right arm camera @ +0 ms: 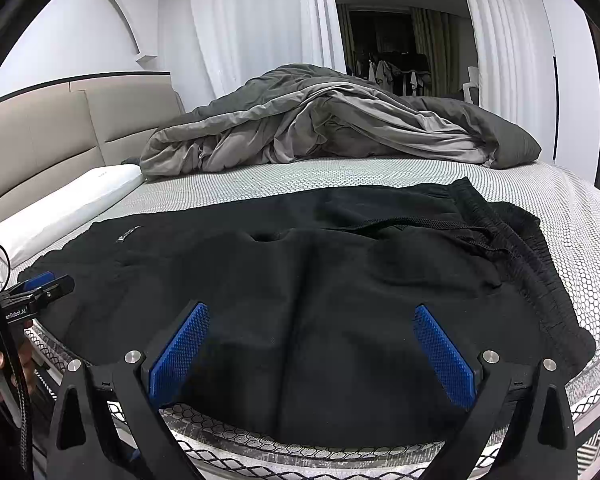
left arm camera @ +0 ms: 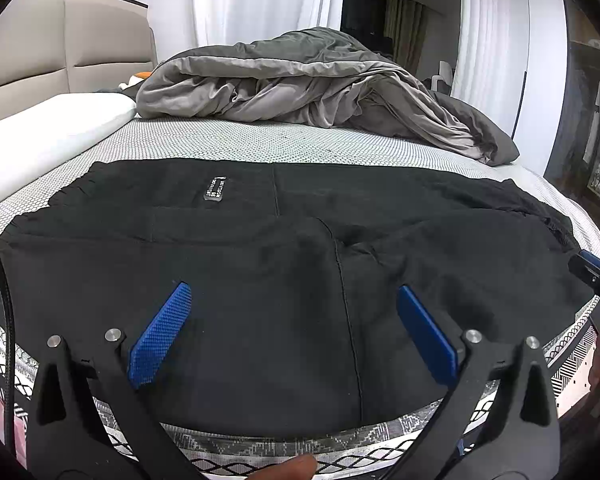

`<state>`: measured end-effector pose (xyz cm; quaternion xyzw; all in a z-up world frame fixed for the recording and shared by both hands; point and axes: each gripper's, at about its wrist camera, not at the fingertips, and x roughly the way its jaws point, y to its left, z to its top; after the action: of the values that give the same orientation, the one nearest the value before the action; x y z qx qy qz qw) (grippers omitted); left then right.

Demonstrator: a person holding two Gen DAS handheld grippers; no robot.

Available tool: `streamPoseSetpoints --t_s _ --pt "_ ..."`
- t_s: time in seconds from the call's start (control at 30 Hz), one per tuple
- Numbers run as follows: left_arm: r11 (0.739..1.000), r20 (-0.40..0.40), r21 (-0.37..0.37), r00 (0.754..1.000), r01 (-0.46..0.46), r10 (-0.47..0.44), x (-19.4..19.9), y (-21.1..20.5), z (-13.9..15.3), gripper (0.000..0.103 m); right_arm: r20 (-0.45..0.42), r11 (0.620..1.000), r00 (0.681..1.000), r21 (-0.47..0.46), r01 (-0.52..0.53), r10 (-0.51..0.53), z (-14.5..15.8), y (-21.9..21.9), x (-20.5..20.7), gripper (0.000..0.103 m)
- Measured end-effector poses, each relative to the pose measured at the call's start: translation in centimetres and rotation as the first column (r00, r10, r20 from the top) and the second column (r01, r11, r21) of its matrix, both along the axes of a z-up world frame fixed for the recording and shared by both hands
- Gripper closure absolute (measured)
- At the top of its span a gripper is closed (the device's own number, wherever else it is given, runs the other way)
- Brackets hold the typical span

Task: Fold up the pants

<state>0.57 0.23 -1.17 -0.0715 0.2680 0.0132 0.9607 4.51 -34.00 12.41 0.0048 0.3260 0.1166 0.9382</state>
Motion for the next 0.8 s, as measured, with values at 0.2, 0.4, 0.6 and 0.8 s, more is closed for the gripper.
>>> streamPoseSetpoints --t_s 0.2,0.4,0.6,0.8 --pt "1.0 0.0 0.0 1.0 0.0 0.0 0.0 0.0 0.0 0.001 0.0 1.0 1.0 -0.001 -0.001 0.001 0.0 0.1 0.0 0.0" --pt "1.0 -0.001 0.0 1.0 0.0 0.0 0.0 0.0 0.0 0.001 -0.001 1.0 1.0 -0.005 0.0 0.0 -0.1 -0.2 0.0 0.0" --pt "1.0 -0.009 -0.001 1.0 -0.023 0.023 0.0 0.7 -0.2 0.001 0.012 0.999 1.0 -0.033 0.02 -0.02 0.0 -0.5 0.1 0.0" --pt "0.999 -0.014 -0.018 0.999 -0.043 0.043 0.1 4.5 2.0 0.001 0.022 0.997 0.999 -0.064 0.039 -0.037 1.5 -2.5 0.8 0.0"
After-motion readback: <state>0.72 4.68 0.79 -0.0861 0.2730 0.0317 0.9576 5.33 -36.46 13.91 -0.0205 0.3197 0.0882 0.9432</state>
